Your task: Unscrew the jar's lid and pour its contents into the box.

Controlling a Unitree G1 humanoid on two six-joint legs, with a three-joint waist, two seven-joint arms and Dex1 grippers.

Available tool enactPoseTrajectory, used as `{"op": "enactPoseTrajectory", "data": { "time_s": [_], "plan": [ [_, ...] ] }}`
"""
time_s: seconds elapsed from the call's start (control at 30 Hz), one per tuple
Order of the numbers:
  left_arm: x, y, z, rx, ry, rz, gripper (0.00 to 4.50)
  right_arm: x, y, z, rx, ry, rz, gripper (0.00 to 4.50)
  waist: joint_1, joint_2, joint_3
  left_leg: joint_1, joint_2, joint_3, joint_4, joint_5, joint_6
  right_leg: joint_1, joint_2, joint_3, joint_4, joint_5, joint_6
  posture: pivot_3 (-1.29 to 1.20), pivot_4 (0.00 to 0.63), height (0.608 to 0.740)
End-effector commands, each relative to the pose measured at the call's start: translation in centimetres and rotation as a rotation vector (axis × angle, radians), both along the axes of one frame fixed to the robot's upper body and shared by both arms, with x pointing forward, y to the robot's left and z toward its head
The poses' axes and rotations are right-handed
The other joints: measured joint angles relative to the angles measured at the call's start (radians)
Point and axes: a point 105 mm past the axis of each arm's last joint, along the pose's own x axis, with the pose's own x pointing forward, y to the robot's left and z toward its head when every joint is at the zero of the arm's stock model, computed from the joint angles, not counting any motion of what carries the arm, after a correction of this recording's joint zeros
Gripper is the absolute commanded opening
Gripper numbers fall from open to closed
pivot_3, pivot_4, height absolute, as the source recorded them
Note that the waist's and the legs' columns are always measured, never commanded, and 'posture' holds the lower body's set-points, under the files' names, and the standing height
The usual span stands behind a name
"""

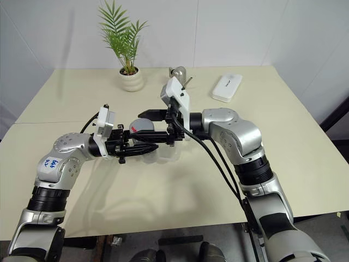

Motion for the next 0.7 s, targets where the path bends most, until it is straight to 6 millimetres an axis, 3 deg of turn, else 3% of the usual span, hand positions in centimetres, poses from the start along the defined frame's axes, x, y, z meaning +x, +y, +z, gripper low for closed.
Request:
{"op": "enactPoseTrajectory", "data": {
  "time_s": [0.03,0.23,0.3,0.5,0.6,0.7],
  "plan": [
    [-0.6,-0.1,1.1,-0.003,-0.051,-0.024,1.93,-0.3,-0.2,1.7,0.064,-0.053,0.002,2.55,0.000,0.000,0.000,0.000,0.000,0.000,0.000,0.000,0.000,0.000,0.000,0.000,0.000,0.000,0.000,0.00,0.150,0.740],
    [-0.7,0.3,0.9,-0.002,-0.049,-0.011,1.93,-2.0,-2.1,4.7,0.271,0.057,0.094,2.55,0.002,0.000,0.000,0.000,0.000,0.000,0.000,0.000,0.000,0.000,0.000,0.000,0.000,0.000,0.000,0.00,0.150,0.740],
    [-0.7,0.4,0.8,-0.003,-0.048,-0.006,1.93,-1.5,-3.4,4.8,0.302,0.064,0.037,2.55,0.003,0.000,0.000,0.000,0.000,-0.001,0.000,0.000,0.000,0.000,0.000,-0.001,0.000,0.000,0.000,0.00,0.150,0.740],
    [-0.9,1.1,0.7,-0.016,-0.046,0.026,1.93,3.0,-10.7,1.4,0.322,0.061,-0.397,2.55,0.010,-0.001,0.000,0.000,0.000,0.000,0.000,0.000,0.000,0.000,0.000,0.000,-0.001,0.000,0.000,0.00,0.150,0.740],
    [-0.9,1.5,0.9,-0.028,-0.037,0.035,1.93,5.2,-16.3,-2.0,0.358,0.134,-0.664,2.55,0.013,-0.001,0.000,0.000,0.000,0.000,-0.001,0.000,0.000,0.000,0.000,0.000,0.000,0.000,0.000,0.00,0.150,0.740],
    [-0.8,1.7,1.4,-0.042,-0.040,0.040,1.93,5.4,-20.0,-5.5,0.303,0.064,-0.849,2.55,0.022,-0.001,0.000,0.000,0.000,0.001,-0.001,0.000,0.000,0.000,0.000,0.000,-0.001,0.000,0.000,0.00,0.150,0.740]
  ]
}}
